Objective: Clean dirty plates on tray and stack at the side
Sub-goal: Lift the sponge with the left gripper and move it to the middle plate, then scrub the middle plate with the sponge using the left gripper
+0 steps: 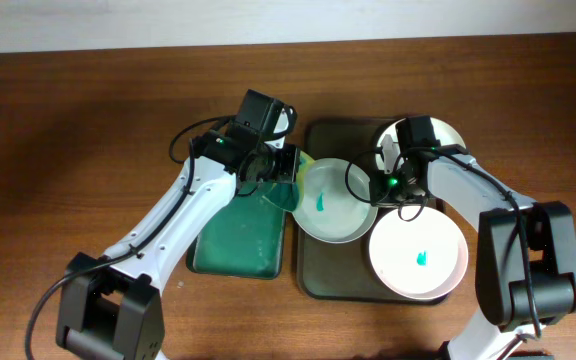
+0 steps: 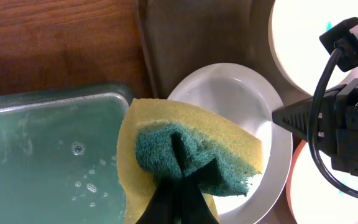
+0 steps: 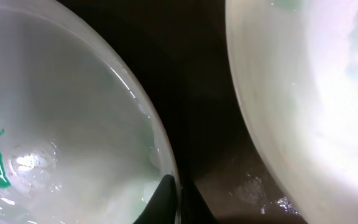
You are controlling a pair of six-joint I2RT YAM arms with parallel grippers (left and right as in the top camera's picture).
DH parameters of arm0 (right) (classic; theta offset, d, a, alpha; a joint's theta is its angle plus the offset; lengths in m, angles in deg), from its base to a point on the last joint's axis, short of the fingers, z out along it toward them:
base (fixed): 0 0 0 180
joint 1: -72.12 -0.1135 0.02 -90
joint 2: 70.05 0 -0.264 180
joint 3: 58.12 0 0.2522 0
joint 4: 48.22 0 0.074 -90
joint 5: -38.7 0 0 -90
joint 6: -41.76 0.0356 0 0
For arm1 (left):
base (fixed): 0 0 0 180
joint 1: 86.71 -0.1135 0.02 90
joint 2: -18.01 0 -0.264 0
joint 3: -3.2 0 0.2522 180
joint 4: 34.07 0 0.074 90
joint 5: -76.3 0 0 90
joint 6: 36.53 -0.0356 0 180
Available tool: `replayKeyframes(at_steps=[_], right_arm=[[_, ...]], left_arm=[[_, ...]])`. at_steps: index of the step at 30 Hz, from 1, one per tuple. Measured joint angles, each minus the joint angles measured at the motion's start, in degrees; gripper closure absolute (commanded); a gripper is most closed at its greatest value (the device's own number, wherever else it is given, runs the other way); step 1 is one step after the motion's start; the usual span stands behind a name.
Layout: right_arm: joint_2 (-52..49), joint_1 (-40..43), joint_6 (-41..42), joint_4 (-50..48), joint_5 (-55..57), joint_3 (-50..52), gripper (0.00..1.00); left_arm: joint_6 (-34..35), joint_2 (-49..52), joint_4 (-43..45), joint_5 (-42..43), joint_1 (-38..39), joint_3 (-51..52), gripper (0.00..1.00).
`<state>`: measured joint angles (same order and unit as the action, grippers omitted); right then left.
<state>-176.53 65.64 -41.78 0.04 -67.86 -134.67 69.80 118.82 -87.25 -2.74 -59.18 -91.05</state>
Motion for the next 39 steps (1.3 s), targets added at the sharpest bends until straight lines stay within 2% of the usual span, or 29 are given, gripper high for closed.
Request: replayKeyframes(at_steps=[6,9,15,26,30,31,32,35,39], right_arm=[[0.48,0.00,2.71,2.05,2.51,0.00,0.96],[2.08,0.00,4.20,4.55,7.37,0.00,0.96],[4.11,0.00,5.16,5.16,10.34,0.00,0.96],[4.11,0.00,5.33,4.81,10.82,0.00,0.96],[4.11,0.04,5.35,4.94,11.41,0.22,0.96],[4.11,0.04,5.38,4.94,11.41,0.22,0.96],[4.11,0.04,5.35,4.87,11.41,0.22,0.96],[4.11,0.04,5.35,4.92,11.15,0.22,0.96],[4.11,0.04,5.35,4.68,10.88,0.22,0.96]], left_arm=[[0.02,0.02,1.86,0.02,0.00,0.00,1.00],[0.24,1.14,4.33,0.61,0.44,0.00,1.00],[2.36,10.40,13.44,6.38,3.34,0.00,1.00],[6.23,21.16,24.87,14.47,9.22,-0.24,1.00],[6.99,22.21,24.22,14.71,9.86,-1.16,1.00],[7.10,22.21,23.45,14.29,9.86,-1.53,0.98],[7.13,22.23,22.29,13.66,9.88,-2.27,0.89],[6.56,22.51,18.95,13.07,9.86,-4.17,0.68],[2.84,23.39,6.45,12.15,9.25,-11.21,0.54]])
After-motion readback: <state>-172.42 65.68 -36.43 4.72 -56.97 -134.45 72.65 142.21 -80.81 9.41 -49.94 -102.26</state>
